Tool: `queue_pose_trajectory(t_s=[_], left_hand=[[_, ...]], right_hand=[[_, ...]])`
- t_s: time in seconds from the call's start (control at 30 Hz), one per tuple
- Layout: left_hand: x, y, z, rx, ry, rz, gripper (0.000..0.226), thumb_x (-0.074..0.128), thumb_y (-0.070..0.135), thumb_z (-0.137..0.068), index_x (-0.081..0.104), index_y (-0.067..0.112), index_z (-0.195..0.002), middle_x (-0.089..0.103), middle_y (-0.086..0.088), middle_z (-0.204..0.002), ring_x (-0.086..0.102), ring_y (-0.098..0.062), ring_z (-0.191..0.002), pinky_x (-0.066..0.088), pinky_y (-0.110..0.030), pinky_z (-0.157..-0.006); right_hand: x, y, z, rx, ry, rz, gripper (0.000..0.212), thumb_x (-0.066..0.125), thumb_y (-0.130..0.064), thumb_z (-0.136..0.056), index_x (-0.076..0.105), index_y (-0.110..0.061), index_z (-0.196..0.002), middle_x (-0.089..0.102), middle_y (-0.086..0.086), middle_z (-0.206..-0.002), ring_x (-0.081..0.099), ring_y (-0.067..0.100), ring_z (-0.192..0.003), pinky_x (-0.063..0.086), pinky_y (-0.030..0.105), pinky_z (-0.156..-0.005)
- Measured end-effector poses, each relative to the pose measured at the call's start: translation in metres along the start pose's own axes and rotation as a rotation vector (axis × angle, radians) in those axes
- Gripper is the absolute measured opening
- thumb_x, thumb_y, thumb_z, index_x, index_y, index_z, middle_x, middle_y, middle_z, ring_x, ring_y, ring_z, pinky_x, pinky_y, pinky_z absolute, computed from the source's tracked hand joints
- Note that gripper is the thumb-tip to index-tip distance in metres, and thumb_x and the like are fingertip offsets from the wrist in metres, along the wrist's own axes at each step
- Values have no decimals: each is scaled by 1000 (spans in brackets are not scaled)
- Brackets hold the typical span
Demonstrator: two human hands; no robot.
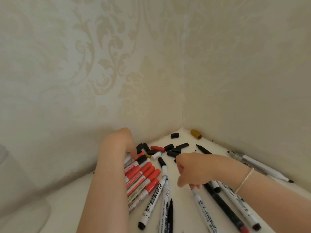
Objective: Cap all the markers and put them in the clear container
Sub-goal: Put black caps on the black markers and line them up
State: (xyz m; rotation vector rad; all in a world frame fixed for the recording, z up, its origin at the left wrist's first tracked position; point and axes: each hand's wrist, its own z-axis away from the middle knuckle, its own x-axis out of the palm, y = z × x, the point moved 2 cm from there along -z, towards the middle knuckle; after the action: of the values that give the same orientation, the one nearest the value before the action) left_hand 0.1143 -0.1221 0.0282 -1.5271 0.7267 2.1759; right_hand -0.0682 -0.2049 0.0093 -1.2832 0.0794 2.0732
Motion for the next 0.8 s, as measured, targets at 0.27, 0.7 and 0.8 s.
queue_pose_trajectory(t_s=[0.27, 0.7, 0.8], left_hand=[[8, -4, -10, -37, 38, 7, 40, 74, 11, -79, 61, 6, -117, 64, -11, -116, 61, -27, -103, 52, -35, -86], [9, 27, -11, 239, 167, 200, 19, 70, 14, -83, 67, 14, -102, 66, -4, -107, 61, -19, -97, 49, -29, -83], [21, 51, -11, 382, 109, 318, 9, 69, 14, -83, 68, 22, -88, 67, 2, -96, 62, -14, -90, 49, -26, -78]], right_hand=[[14, 6, 5, 147, -215, 122, 34, 64, -20, -88, 40, -9, -109, 60, 5, -70, 57, 15, -60, 51, 29, -74], [-35, 29, -15, -7, 489, -561, 36, 78, -17, -74, 43, -14, -82, 62, 3, -81, 62, 14, -72, 56, 30, -67], [-43, 46, -17, -50, 547, -999, 31, 75, -4, -77, 46, -6, -88, 70, 17, -95, 73, 25, -81, 59, 42, -78]])
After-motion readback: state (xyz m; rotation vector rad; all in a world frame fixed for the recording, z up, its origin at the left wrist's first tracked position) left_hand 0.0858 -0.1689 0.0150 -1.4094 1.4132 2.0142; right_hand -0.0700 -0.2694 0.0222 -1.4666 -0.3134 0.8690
